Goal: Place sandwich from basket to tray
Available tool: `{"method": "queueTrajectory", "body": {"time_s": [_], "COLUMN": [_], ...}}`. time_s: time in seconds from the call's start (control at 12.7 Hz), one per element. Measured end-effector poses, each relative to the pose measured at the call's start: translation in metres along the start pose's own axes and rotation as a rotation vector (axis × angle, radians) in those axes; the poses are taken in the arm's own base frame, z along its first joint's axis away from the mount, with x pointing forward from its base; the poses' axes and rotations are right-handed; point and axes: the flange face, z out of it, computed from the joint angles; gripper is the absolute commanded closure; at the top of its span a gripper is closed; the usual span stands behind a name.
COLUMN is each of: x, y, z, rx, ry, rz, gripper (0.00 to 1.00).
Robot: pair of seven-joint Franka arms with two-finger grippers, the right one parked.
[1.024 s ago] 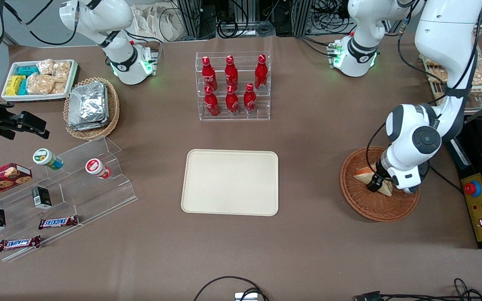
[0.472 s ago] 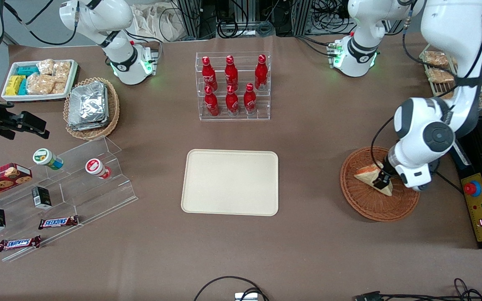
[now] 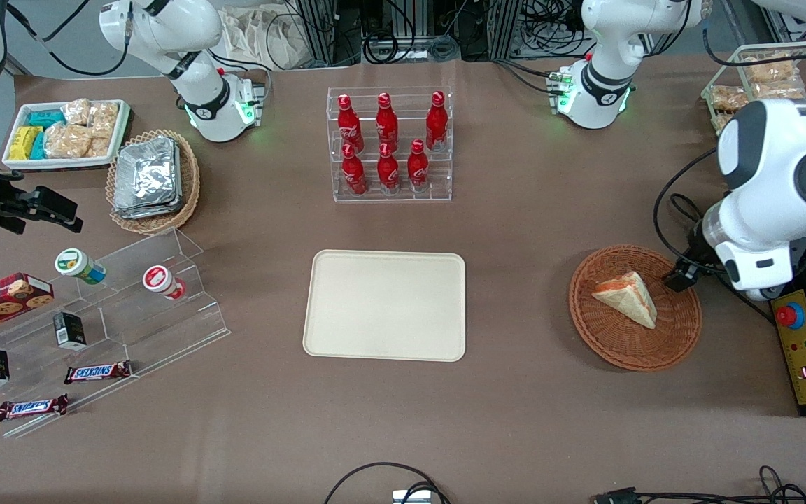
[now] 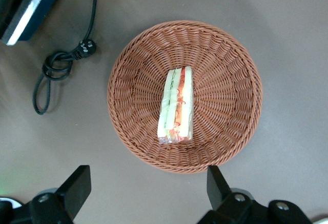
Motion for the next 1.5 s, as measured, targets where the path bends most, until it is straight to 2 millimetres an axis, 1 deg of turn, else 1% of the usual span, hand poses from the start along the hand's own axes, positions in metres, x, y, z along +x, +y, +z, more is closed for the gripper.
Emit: {"method": "queueTrajectory", "body": {"time_s": [0.08,0.16,0.24,0.31,0.39,0.55,0.71,0.87,1.02,1.34,1.5], "x": [0.0,0.0,0.001,0.0,-0.001,0.002,0.003,0.001,0.0,-0.004,-0.007], "y": [-0.001,-0.001,0.001,0.003,0.004,-0.003,-0.007,-0.004,-0.001,0.005,0.008], "z": [-0.001,0.005,0.018,0.04,0.067,0.117,0.154,0.18,0.194,0.199,0.205], "rx": [0.001,0.004,-0.002,-0.018,-0.039,-0.079,-0.105,-0.115,-0.115,-0.124,-0.119], "ry": [0.0,-0.003,-0.001,0.006,0.015,0.031,0.039,0.038,0.034,0.035,0.031], "rz": [0.005,0.007,0.008,0.01,0.0,-0.035,-0.046,-0.052,-0.059,-0.081,-0.081], "gripper": [0.0,0.0,0.0,0.0,0.0,0.0,0.0,0.0,0.0,0.0,0.0]}}
